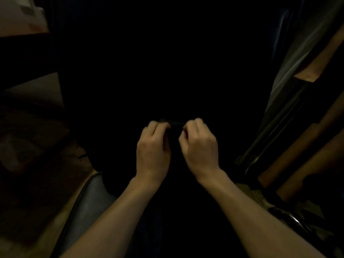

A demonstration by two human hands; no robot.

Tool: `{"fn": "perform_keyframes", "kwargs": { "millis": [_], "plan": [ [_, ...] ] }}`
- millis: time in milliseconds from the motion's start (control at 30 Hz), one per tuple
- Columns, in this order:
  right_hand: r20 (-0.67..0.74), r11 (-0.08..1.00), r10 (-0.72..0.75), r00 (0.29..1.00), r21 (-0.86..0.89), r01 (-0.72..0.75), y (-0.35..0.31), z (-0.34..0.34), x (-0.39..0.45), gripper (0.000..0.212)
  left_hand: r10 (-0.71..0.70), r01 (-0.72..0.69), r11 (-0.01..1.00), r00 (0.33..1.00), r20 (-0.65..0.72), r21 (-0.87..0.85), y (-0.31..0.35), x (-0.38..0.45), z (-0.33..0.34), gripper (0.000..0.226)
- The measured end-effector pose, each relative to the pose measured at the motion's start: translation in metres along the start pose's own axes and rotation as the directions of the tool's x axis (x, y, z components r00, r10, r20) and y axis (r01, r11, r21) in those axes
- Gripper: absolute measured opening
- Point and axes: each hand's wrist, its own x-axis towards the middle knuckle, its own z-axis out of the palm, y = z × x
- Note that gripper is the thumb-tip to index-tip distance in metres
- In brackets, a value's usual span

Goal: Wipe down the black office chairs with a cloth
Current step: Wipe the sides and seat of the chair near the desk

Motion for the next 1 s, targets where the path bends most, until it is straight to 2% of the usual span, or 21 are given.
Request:
{"fn": "perform_keyframes", "kwargs": {
  "millis": [100,267,533,633,833,1000],
  "plan": [
    [-0.058,1.000,0.025,0.998,0.004,-0.025,0.010,-0.020,0.026,0.006,0.050,-0.049,0.999,0.997,-0.055,0.015,0.025,0.027,0.002,0.020],
    [-0.041,0.998,0.018,0.999,-0.059,-0.020,0.025,-0.013,0.011,0.006,0.064,-0.063,0.995,0.998,-0.001,0.075,0.024,0.017,0.017,0.021],
    [0.139,1.000,0.017,0.990,-0.008,-0.016,0.036,0.002,-0.040,0.012,-0.054,0.040,0.996,0.980,0.192,0.077,0.013,-0.031,0.032,0.028],
    [0.110,0.999,-0.018,0.994,0.028,0.015,0.043,-0.014,-0.025,0.009,-0.025,0.016,0.998,0.986,0.164,0.054,0.025,-0.018,0.027,0.025],
    [-0.020,0.999,-0.028,0.999,0.022,0.028,0.055,-0.055,0.038,0.007,0.036,-0.036,0.998,0.999,0.016,0.043,0.070,0.040,0.018,0.021],
    [-0.034,0.999,-0.023,0.999,0.039,0.025,0.079,-0.056,0.028,0.009,0.048,-0.052,0.995,0.998,0.049,0.081,0.081,0.043,0.032,0.028]
  ]
}}
